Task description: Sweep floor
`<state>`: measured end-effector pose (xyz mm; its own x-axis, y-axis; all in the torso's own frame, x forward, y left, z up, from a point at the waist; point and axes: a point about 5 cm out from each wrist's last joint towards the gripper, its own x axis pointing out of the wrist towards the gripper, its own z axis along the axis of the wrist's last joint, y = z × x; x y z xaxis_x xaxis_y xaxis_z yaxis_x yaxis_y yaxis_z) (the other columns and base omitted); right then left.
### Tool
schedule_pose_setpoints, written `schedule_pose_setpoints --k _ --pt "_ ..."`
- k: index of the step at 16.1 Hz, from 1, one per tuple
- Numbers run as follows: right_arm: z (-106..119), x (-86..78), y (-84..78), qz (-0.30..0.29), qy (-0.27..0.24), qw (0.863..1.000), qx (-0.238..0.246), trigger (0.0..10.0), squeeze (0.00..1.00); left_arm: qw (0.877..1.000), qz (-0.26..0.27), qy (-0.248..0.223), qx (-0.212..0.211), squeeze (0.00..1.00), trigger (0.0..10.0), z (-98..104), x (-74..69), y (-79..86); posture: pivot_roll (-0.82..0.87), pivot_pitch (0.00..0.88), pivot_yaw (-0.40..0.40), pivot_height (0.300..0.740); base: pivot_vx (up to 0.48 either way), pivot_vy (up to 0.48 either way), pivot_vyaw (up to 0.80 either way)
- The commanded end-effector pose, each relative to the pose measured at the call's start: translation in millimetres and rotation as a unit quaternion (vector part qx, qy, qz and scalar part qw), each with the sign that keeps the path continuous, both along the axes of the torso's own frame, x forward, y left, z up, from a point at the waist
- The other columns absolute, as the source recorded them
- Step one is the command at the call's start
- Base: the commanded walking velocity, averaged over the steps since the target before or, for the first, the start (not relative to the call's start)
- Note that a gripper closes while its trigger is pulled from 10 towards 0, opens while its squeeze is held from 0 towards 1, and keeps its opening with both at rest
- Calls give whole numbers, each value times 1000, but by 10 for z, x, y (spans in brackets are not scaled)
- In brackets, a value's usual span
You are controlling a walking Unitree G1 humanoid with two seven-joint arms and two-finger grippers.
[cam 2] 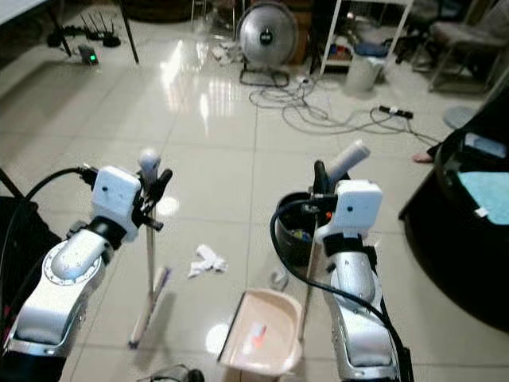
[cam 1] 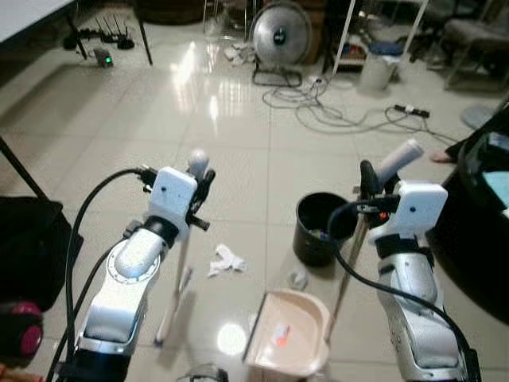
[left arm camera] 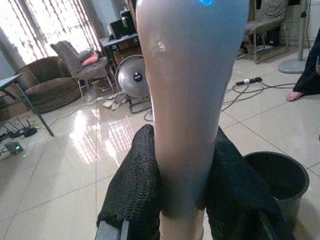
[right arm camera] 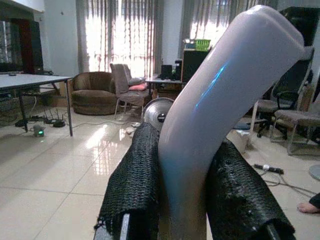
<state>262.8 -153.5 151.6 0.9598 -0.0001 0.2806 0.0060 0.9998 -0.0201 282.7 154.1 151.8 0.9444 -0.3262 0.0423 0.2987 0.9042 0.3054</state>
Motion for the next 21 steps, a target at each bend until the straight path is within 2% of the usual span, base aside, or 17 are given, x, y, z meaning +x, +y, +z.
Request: schedule_pose_setpoints --k 1,3,8,12,18,21 --pt "34 14 -51 -11 -4 1000 -8 10000 0 1000 -8 -18 -1 0 10000 42 -2 -57 31 67 -11 740 0 -480 0" --pt "-44 38 -73 -12 29 999 -14 10000 0 1000 -6 -20 -2 0 10000 41 4 -53 29 72 -14 740 0 -480 0" --pt "-132 46 -118 -30 60 997 -29 10000 0 1000 -5 -22 3 0 10000 42 6 -35 27 79 -15 740 0 -480 0" --pt "-123 40 -100 -27 56 997 -34 10000 0 1000 2 -11 -25 0 10000 28 22 -25 22 83 -19 740 0 355 0" --pt "-56 53 -87 -10 43 999 -17 10000 0 998 31 -42 -36 0 10000 137 65 7 9 94 -35 740 0 0 0" --pt "-39 48 -87 -11 37 999 -10 10000 0 998 28 -48 -37 0 10000 152 68 4 8 88 -30 740 0 0 0"
